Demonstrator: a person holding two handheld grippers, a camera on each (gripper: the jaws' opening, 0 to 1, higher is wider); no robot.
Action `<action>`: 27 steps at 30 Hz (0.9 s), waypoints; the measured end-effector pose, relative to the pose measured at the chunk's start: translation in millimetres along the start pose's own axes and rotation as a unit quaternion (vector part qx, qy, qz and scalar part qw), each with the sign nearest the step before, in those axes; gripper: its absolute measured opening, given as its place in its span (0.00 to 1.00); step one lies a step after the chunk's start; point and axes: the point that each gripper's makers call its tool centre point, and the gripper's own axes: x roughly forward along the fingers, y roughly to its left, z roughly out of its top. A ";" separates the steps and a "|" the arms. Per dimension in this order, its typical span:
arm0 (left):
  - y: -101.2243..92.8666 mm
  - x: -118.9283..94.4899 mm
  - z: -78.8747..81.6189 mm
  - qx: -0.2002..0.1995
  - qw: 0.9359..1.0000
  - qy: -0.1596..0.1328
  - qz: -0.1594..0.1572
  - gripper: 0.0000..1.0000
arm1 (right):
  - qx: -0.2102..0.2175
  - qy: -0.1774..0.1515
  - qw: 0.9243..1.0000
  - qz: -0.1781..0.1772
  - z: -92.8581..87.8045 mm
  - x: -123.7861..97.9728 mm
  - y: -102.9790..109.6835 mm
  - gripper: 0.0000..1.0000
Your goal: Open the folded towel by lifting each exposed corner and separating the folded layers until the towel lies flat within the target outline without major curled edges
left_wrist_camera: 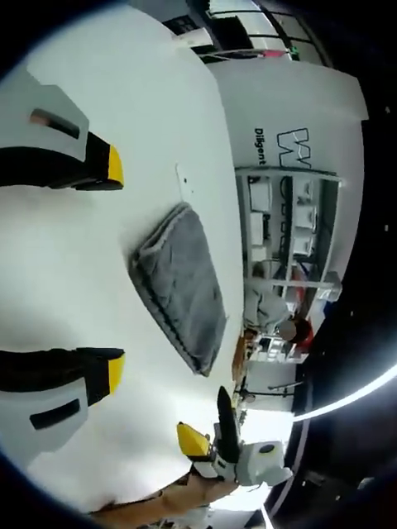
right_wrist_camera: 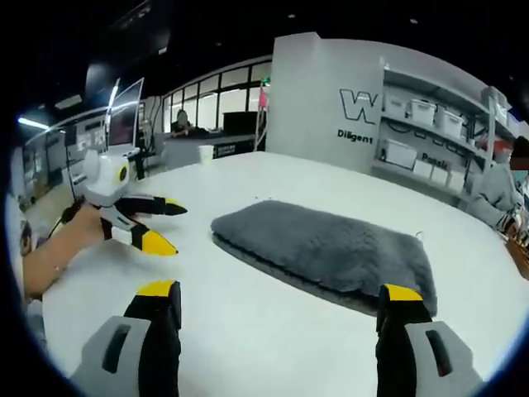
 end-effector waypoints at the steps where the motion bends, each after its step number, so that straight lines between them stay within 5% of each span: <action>1: 0.1 2.6 -1.1 -0.001 1.000 0.001 0.001 0.75 | 0.002 0.001 1.000 -0.001 -1.1 1.1 -1.6 0.99; 19: -6.8 39.1 4.7 0.005 1.000 -0.016 -0.002 0.34 | 0.024 0.009 1.000 0.001 -9.3 4.5 -6.5 0.98; 27: -5.2 47.8 -5.2 0.042 0.999 0.015 0.015 0.20 | 0.024 0.014 1.000 0.000 -10.6 6.1 -7.2 0.98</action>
